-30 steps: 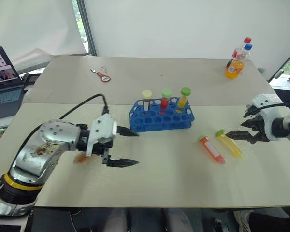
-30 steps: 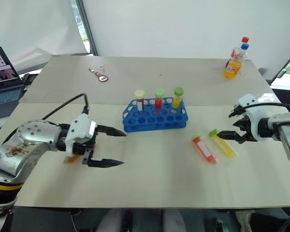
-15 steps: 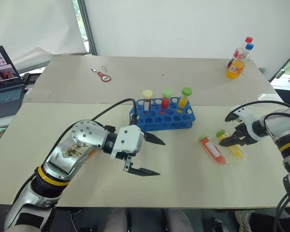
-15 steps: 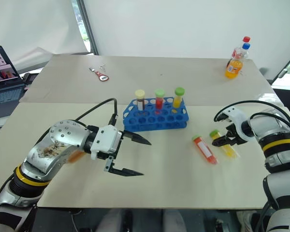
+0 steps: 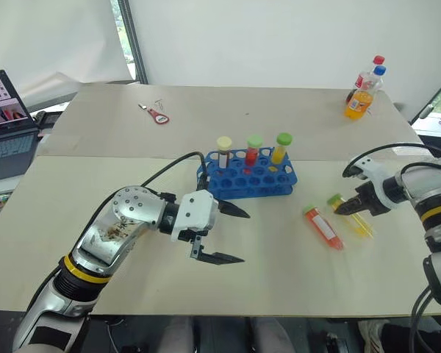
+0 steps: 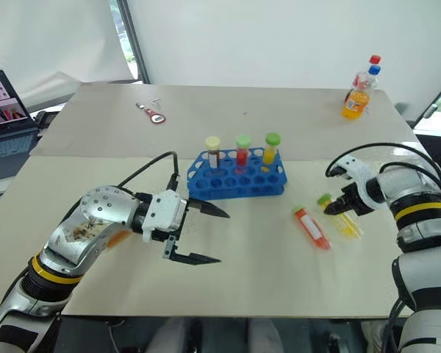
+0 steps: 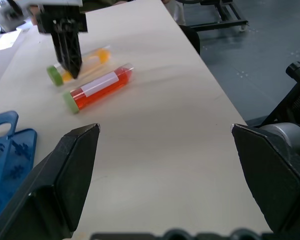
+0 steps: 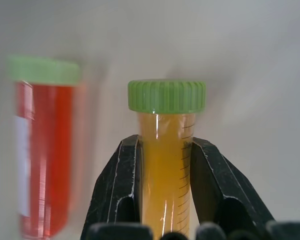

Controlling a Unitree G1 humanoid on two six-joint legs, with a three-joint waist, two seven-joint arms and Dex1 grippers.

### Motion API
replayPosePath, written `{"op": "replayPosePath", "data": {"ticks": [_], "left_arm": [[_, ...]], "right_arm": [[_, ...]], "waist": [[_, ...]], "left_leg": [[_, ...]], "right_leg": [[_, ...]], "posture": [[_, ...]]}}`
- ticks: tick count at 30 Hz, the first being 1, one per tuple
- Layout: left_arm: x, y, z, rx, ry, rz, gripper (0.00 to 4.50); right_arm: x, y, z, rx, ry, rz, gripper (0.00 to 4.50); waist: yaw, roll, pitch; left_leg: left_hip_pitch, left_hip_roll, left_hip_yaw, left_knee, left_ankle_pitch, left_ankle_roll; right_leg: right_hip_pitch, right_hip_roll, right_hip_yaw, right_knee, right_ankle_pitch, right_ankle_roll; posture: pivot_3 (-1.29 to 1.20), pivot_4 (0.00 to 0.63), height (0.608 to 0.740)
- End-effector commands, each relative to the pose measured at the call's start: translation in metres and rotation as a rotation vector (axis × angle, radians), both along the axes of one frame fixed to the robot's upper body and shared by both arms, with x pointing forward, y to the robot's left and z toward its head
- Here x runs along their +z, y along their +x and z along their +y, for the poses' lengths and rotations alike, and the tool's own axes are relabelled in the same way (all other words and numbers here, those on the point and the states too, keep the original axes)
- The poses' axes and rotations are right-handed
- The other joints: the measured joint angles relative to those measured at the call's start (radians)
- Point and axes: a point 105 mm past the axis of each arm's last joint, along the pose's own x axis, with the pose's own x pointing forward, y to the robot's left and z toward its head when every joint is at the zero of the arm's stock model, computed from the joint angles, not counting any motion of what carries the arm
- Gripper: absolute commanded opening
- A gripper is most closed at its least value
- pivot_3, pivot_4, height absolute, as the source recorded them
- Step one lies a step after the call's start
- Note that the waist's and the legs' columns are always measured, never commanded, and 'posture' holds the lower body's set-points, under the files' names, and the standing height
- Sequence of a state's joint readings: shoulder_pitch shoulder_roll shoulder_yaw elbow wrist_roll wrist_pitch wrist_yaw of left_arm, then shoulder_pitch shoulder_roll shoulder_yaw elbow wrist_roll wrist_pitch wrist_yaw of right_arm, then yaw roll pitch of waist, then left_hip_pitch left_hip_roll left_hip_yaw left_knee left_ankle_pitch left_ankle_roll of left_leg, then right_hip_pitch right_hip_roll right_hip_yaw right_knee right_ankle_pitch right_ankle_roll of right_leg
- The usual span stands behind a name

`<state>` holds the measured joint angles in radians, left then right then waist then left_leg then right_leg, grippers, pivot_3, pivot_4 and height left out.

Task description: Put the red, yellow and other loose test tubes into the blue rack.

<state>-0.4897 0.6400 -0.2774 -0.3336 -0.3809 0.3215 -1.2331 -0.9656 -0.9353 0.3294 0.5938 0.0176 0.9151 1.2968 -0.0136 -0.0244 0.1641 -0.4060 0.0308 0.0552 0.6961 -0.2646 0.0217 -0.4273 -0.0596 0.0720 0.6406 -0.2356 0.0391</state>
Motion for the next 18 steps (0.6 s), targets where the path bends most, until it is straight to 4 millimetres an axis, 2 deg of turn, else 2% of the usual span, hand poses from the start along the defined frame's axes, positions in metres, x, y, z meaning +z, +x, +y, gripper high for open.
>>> {"op": "replayPosePath", "data": {"ticks": [1, 3, 7, 9, 13, 18], "left_arm": [[0.013, 0.003, 0.011, 0.042, -0.065, -0.033, 4.50], [0.022, 0.005, 0.013, 0.074, -0.138, -0.011, 4.50], [0.028, 0.015, 0.019, 0.154, -0.185, 0.021, 4.50], [0.033, 0.021, 0.019, 0.205, -0.229, 0.057, 4.50], [0.035, 0.018, 0.017, 0.221, -0.242, 0.096, 4.50], [0.036, 0.020, 0.020, 0.243, -0.232, 0.094, 4.50]], "right_arm": [[0.057, -0.003, 0.025, 0.068, 0.136, -0.244, 0.95], [0.087, -0.012, 0.056, 0.157, 0.276, -0.444, 0.95], [0.105, -0.017, 0.083, 0.118, 0.462, -0.748, 0.95], [0.101, -0.011, 0.089, 0.054, 0.490, -0.851, 0.95], [0.091, 0.006, 0.101, -0.043, 0.485, -0.999, 0.94], [0.070, 0.019, 0.110, -0.059, 0.467, -1.043, 0.94]], "waist": [[0.000, 0.000, 0.000], [0.000, 0.000, 0.000], [0.000, 0.000, 0.000], [0.005, 0.000, 0.000], [0.008, 0.000, 0.000], [0.001, 0.000, 0.000]], "left_leg": [[0.000, 0.000, -0.001, 0.000, 0.000, 0.000], [0.000, 0.001, -0.002, -0.001, 0.000, 0.000], [0.000, 0.001, -0.012, 0.000, 0.000, 0.000], [0.000, 0.000, -0.013, 0.002, 0.000, 0.000], [-0.001, -0.002, -0.014, 0.004, 0.000, -0.001], [-0.001, -0.002, -0.013, 0.002, 0.001, -0.001]], "right_leg": [[0.000, 0.000, -0.001, 0.000, 0.000, 0.000], [0.000, 0.000, -0.001, 0.001, 0.000, 0.000], [0.002, 0.001, -0.002, 0.001, 0.000, 0.000], [0.003, 0.001, -0.002, 0.001, 0.000, 0.000], [0.003, -0.001, -0.002, 0.001, 0.001, 0.002], [0.002, 0.000, -0.002, 0.001, 0.001, 0.001]], "posture": [[0.00, 0.150, 0.740], [0.00, 0.150, 0.740], [0.00, 0.150, 0.740], [0.00, 0.150, 0.740], [0.00, 0.150, 0.740], [0.00, 0.150, 0.740]]}}
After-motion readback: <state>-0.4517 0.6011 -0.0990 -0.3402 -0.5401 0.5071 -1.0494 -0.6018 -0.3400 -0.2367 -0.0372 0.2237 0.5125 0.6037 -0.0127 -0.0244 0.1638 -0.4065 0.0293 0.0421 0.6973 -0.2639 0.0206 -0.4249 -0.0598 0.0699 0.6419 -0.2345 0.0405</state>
